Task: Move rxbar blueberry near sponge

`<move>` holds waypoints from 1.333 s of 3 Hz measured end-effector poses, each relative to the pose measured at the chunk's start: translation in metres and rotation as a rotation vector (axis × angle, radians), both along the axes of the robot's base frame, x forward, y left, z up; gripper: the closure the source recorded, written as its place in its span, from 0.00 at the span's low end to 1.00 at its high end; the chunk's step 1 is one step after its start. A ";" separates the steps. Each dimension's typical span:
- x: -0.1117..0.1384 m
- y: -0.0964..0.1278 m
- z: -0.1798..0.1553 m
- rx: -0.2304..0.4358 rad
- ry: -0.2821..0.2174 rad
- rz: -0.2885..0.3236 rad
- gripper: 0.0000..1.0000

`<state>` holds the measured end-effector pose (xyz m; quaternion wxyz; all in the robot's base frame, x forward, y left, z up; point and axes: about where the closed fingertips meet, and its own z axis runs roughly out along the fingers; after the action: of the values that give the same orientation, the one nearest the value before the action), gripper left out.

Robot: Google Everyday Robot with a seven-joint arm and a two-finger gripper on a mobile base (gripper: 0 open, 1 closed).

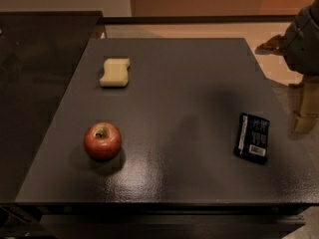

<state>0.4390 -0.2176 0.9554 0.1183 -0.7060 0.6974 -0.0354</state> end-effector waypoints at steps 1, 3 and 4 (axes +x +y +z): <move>-0.001 -0.004 -0.017 -0.020 0.011 0.130 0.00; 0.001 -0.015 -0.045 -0.026 0.040 0.332 0.00; -0.003 -0.015 -0.059 -0.024 0.061 0.414 0.00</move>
Offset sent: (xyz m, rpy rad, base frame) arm -0.0021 -0.0248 -0.0524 -0.0415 0.0532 0.3786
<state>0.4361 -0.2328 0.8966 0.0937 -0.8363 0.5401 0.0028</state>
